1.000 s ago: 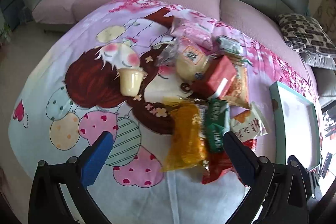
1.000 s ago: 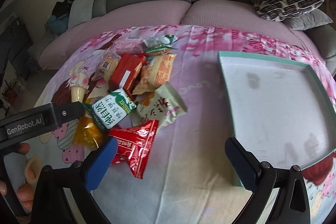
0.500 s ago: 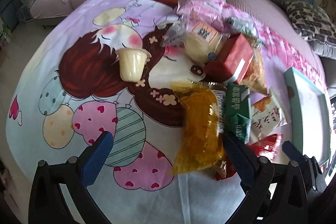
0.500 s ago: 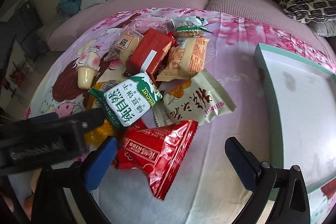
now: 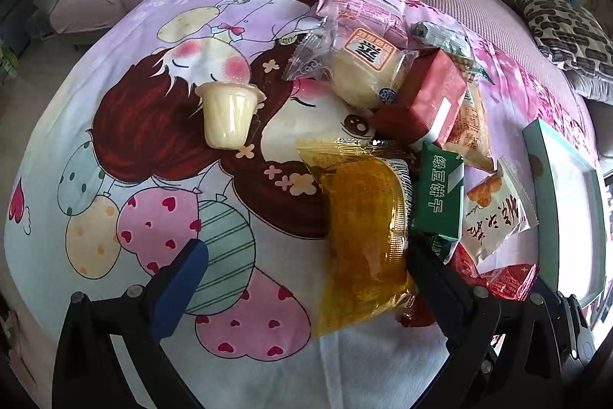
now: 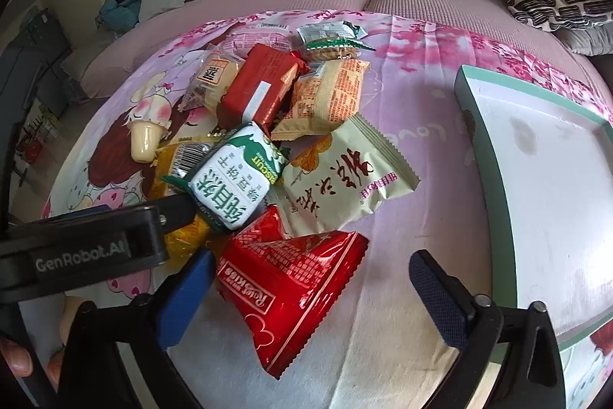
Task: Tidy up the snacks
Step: 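Close the left tool on the yellow bag while the right tool grasps the red bag, then lift the yellow bag with the left tool while the right tool carries the red bag to the tray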
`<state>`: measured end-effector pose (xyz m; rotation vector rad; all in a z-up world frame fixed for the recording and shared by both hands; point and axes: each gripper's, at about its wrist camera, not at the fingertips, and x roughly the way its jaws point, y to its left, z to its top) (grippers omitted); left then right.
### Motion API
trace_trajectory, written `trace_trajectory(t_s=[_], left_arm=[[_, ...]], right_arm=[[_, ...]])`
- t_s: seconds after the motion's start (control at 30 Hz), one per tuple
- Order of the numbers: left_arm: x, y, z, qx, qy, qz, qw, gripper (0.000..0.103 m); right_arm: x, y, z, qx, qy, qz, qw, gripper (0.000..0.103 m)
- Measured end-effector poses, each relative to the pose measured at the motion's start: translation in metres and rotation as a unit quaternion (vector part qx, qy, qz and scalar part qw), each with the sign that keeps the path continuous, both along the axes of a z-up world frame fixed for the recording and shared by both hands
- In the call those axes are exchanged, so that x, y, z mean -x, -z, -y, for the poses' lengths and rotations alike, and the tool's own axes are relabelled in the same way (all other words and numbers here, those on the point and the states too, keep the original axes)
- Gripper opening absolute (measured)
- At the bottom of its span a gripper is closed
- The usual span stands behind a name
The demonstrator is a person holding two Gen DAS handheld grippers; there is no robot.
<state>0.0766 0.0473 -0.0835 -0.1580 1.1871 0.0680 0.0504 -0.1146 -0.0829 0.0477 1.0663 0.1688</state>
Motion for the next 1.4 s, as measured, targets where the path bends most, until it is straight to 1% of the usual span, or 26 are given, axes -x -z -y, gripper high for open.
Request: trace_trajectory(t_s=[0.03,0.07,0.1,0.17,0.2,0.23,0.27,0.3,0.33,0.37,0.53,0.77,0.9,0.93,1.03,1.17,1.3,1.4], left_arm=[[0.0,-0.001,0.003,-0.004,0.007,0.002,1.0,0.1],[0.0,-0.002,0.006,-0.001,0.014,0.004,0.9999,0.092],[0.0,-0.003,0.009,0.006,0.022,0.007,0.9997,0.089],[-0.001,-0.004,0.014,0.009,0.035,0.008,0.9993,0.076],[-0.001,-0.004,0.017,0.01,0.042,0.009,0.999,0.07],[-0.001,-0.005,0.02,0.015,0.047,0.01,0.9987,0.066],[-0.002,-0.005,0.023,0.02,0.052,0.011,0.9984,0.059],[-0.002,-0.005,0.024,0.024,0.055,0.012,0.9981,0.056],[-0.002,-0.005,0.025,0.029,0.058,0.012,0.9978,0.05],[0.0,-0.005,0.026,0.032,0.061,0.014,0.9975,0.046],[-0.001,-0.007,0.031,0.035,0.063,0.019,0.9972,0.043],[0.005,-0.013,0.023,0.043,0.054,0.026,0.9972,0.04],[0.008,-0.017,0.017,0.036,0.044,0.034,0.9978,0.039],[0.009,-0.016,0.015,0.037,0.041,0.032,0.998,0.039],[0.01,-0.016,0.006,0.041,0.025,0.032,0.9983,0.039],[0.01,-0.017,-0.002,0.032,0.011,0.032,0.9989,0.039],[0.01,-0.017,-0.008,0.037,-0.001,0.034,0.9988,0.039],[0.012,-0.02,-0.009,0.039,-0.002,0.043,0.9983,0.038]], right_arm=[[0.0,0.0,0.0,-0.005,-0.002,-0.002,1.0,0.092],[0.0,0.0,-0.001,-0.01,-0.003,-0.005,1.0,0.091],[0.0,0.001,-0.002,-0.014,-0.004,-0.009,1.0,0.087],[0.0,0.002,-0.003,-0.025,-0.006,-0.015,1.0,0.08],[0.001,0.002,-0.003,-0.034,-0.006,-0.018,0.999,0.075],[0.001,0.002,-0.002,-0.044,-0.005,-0.02,0.999,0.07],[0.001,0.002,-0.001,-0.052,-0.005,-0.023,0.998,0.068],[0.001,0.001,-0.001,-0.058,-0.005,-0.023,0.998,0.063],[0.002,0.001,-0.001,-0.062,-0.007,-0.021,0.998,0.06],[0.002,0.0,-0.002,-0.063,-0.007,-0.019,0.998,0.06],[0.004,-0.002,-0.005,-0.067,-0.009,-0.015,0.998,0.058],[0.008,-0.012,-0.003,-0.07,-0.013,-0.002,0.997,0.056],[0.011,-0.018,-0.001,-0.072,-0.015,0.006,0.997,0.056],[0.012,-0.02,0.0,-0.071,-0.014,0.008,0.997,0.053],[0.013,-0.022,0.002,-0.069,-0.012,0.012,0.998,0.053],[0.012,-0.02,0.007,-0.066,-0.003,0.004,0.998,0.053],[0.012,-0.021,0.012,-0.069,0.003,0.007,0.998,0.053],[0.013,-0.024,0.014,-0.076,0.002,0.013,0.997,0.052]])
